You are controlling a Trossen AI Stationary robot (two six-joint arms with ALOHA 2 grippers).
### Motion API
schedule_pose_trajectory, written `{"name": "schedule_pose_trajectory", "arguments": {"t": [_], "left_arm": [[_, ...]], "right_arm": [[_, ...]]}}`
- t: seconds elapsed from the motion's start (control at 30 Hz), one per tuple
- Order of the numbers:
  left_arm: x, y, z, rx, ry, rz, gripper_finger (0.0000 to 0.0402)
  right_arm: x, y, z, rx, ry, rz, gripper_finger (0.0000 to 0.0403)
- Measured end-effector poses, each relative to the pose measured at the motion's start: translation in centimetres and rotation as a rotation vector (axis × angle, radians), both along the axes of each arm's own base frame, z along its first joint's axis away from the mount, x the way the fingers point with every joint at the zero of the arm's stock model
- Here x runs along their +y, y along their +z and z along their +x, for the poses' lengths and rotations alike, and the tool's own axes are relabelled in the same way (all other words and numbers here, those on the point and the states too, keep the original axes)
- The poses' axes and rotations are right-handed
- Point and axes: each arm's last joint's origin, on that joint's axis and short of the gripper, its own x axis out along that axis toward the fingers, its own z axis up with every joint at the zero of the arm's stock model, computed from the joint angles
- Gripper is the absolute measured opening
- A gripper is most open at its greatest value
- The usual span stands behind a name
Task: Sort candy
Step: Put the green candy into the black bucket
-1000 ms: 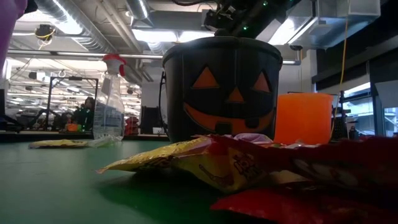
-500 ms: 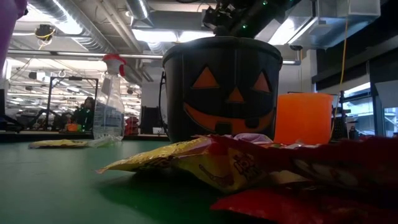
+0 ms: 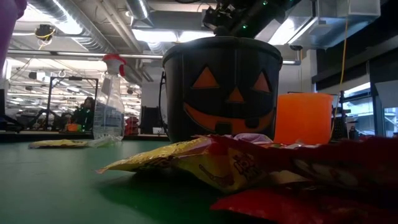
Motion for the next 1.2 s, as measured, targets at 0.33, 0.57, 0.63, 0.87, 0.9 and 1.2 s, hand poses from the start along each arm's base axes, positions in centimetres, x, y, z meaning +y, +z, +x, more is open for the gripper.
{"name": "schedule_pose_trajectory", "arguments": {"t": [0.33,0.57,0.63,0.87,0.9,1.2], "left_arm": [[3.7,1.6,0.4,-0.121,0.070,0.133,0.0103],[8.9,1.3,1.8,-0.088,0.136,0.397,0.0103],[10.5,1.1,2.3,-0.054,0.174,0.440,0.0103],[14.9,0.1,4.0,0.041,0.223,0.496,0.0103],[15.4,-0.2,4.3,0.059,0.225,0.498,0.0103],[18.7,-3.7,5.9,0.223,0.162,0.474,0.0127]], "right_arm": [[0.5,1.1,-1.1,0.016,0.022,-0.011,0.0234],[1.2,4.7,-3.9,-0.042,0.090,0.026,0.0234],[1.4,5.6,-4.9,-0.061,0.116,0.042,0.0234],[1.9,5.4,-8.5,-0.150,0.129,0.046,0.0234],[1.9,5.2,-9.0,-0.171,0.124,0.050,0.0234],[2.2,3.1,-11.8,-0.232,0.060,0.086,0.0234]]}}
